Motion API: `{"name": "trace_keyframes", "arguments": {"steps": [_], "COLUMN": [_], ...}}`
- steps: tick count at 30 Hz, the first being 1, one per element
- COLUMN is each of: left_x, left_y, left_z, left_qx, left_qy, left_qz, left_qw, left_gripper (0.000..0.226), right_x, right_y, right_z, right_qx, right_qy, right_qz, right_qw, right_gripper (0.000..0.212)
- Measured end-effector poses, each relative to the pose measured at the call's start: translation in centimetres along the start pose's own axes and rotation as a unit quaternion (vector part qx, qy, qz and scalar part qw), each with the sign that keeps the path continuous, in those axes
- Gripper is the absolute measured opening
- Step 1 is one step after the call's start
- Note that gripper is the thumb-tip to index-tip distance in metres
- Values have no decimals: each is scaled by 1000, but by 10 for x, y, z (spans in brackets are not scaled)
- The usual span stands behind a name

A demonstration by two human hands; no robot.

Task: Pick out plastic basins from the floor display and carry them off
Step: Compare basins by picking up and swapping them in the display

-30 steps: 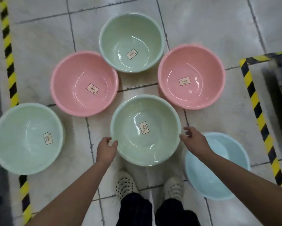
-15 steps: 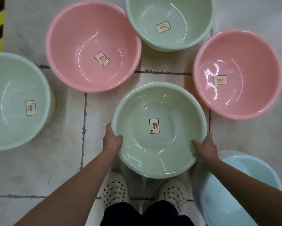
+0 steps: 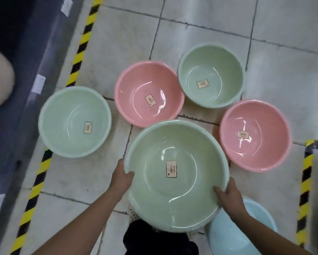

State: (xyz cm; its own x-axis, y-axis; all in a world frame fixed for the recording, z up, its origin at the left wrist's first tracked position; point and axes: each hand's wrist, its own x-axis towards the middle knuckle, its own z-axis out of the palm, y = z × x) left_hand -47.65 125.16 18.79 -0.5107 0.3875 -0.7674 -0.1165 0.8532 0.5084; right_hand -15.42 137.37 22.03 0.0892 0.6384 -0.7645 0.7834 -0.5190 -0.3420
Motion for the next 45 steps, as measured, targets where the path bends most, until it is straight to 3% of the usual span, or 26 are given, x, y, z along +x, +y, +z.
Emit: {"name": "trace_keyframes", "arguments": {"steps": [7,10,14,17,24,33,42,45], "left_x": [-100,-125,-132,-120,-63,43,184,227], "left_y": [76,94,99,93,51,-12,-67,-81], "left_z": [-137,-191,-255,-296,-372,-395,-360,-343], "left_qx": [-62,-95,-131,-153,-172,-184,-170,-137], "left_qy": [49,67,99,108,155,200,248,251], "left_qz": [-17,-18,-36,-54,-118,-176,-134,-106], "left_qw": [997,993,986,981,966,946,944,952], "left_gripper": [57,59,52,52,48,47,44,46], "right_x": [-106,-116,-126,-170,-163,-97,36,79], "right_y": [-146,-188,-242,-310,-388,-445,-442,-429], "right_z": [-50,-45,-16,17,125,235,340,363], "right_qx": [-91,-142,-200,-171,-208,-278,-232,-222], "right_qy": [-25,-18,-28,-50,-65,-82,-102,-93], "right_qz": [-121,-130,-130,-133,-121,-156,-190,-196], "right_qw": [988,981,971,975,968,944,949,951], "right_gripper": [57,63,56,47,44,34,54,52]}}
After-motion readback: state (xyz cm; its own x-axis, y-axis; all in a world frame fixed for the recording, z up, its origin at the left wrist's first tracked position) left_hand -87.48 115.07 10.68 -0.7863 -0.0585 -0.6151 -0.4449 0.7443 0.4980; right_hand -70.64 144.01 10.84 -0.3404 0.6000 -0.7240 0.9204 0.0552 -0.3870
